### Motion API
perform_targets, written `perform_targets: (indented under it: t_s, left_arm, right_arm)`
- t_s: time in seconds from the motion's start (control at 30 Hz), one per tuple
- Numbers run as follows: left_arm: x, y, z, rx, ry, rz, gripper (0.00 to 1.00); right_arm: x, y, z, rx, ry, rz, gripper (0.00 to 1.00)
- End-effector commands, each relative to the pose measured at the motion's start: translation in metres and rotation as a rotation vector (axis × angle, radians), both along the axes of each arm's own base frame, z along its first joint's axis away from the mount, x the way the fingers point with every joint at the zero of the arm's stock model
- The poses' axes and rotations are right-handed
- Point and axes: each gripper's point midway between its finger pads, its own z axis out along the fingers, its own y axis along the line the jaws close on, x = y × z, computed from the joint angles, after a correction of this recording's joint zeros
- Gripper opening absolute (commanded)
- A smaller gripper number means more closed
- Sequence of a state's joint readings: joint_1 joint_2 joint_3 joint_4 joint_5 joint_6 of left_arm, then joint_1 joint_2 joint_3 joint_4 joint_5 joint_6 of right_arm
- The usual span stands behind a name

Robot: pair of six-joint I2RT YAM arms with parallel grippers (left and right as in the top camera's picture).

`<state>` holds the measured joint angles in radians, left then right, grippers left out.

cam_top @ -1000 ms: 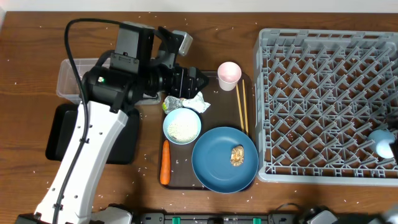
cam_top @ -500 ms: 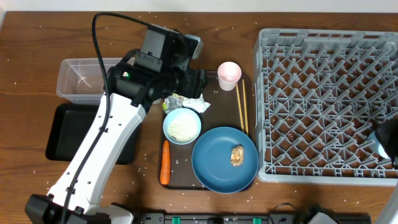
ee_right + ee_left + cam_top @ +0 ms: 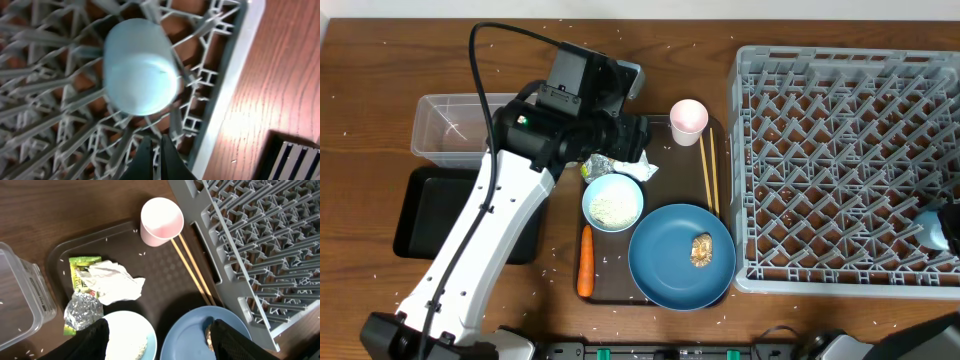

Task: Sort waste into correct bins and load items into the dishwasher rack
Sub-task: 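Place the blue cup upside down in the rack with the right gripper, then grasp the pink cup with the left gripper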

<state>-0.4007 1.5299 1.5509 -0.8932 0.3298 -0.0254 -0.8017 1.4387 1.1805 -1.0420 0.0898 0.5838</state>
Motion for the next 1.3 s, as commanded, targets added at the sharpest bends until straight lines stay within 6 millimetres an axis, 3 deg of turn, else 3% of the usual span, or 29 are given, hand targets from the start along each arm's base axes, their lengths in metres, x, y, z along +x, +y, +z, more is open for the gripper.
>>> perform_targets:
  t_s: [0.0,0.2,0.33,0.5,0.63,0.73,0.83,0.9,1.1,1.27]
  left_arm:
    - [0.002,0.001,0.009,0.001,-0.028,0.001,0.66]
    - [0.003,0.001,0.009,-0.001,-0.033,0.001,0.66]
    - [0.004,0.0,0.01,-0.003,-0.038,0.001,0.66]
    - [0.014,-0.004,0.017,-0.012,-0.1,-0.019,0.66]
    - [0.032,-0.011,0.013,-0.03,-0.144,-0.018,0.66]
    - [0.051,-0.022,-0.004,-0.032,-0.146,-0.022,0.66]
    - [0.072,-0.035,-0.026,-0.035,-0.149,-0.03,0.67]
    - [0.086,-0.045,-0.043,-0.037,-0.153,-0.038,0.67]
    - [0.118,-0.051,-0.095,0.011,-0.141,0.007,0.67]
    - [0.126,-0.057,-0.138,0.005,-0.067,0.044,0.66]
  right_arm:
    - [-0.011,-0.012,-0.01,-0.002,0.037,-0.086,0.01]
    - [0.005,-0.023,-0.021,-0.005,0.001,-0.08,0.01]
    - [0.024,-0.026,-0.01,-0.024,-0.093,-0.01,0.01]
    - [0.044,-0.011,0.031,-0.044,-0.268,0.083,0.02]
    - [0.066,0.035,0.08,-0.014,-0.491,0.308,0.11]
    - [0.068,0.075,0.106,-0.017,-0.565,0.475,0.26]
    - [0.059,0.109,0.117,-0.018,-0.562,0.573,0.47]
    - [0.054,0.127,0.122,-0.022,-0.557,0.629,0.52]
    - [0.044,0.145,0.121,0.001,-0.54,0.662,0.58]
    - [0.042,0.146,0.116,0.004,-0.516,0.689,0.59]
